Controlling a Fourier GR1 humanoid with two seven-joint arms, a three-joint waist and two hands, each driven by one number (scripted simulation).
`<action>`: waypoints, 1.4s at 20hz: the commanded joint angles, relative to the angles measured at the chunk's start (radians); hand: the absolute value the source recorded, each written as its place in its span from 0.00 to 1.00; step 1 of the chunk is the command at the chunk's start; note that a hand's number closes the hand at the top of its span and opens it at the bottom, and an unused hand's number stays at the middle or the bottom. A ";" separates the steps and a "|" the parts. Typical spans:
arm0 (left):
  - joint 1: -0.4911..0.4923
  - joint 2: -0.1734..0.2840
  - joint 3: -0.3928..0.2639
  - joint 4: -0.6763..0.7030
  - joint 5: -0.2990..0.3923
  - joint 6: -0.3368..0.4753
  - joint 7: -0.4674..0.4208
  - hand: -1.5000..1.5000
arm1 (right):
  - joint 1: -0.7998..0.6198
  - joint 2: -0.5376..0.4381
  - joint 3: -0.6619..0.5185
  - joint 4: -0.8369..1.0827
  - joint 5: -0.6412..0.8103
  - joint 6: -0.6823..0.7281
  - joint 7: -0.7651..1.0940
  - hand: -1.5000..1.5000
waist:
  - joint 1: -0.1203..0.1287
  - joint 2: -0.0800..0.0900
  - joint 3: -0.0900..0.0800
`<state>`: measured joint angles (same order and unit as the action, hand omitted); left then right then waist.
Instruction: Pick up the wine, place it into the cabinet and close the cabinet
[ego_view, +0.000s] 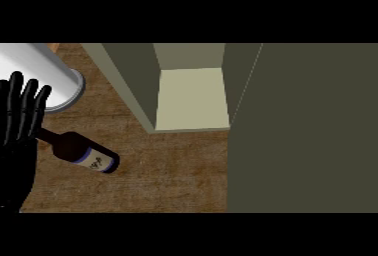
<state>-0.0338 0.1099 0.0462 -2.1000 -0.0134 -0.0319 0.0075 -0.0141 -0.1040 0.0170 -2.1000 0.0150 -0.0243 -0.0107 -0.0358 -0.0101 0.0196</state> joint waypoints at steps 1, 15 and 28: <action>-0.092 0.013 0.012 0.107 0.063 -0.045 -0.017 0.00 | 0.092 0.028 0.004 -0.042 -0.022 -0.002 -0.010 0.00 | 0.022 0.010 -0.020; -0.154 0.096 0.044 0.036 0.764 -0.184 0.498 0.00 | 0.304 -0.038 0.230 -0.337 -0.152 0.171 0.179 0.00 | 0.034 0.005 -0.019; -0.306 0.227 0.200 -0.177 0.961 0.102 0.785 0.00 | 0.304 -0.056 0.271 -0.572 -0.170 0.122 0.404 0.00 | 0.035 0.006 -0.020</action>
<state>-0.3277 0.3103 0.1990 -2.2287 0.8946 0.0203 0.7433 0.2814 -0.1467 0.2865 -2.4856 -0.1172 0.1203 0.2714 -0.0036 -0.0044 0.0001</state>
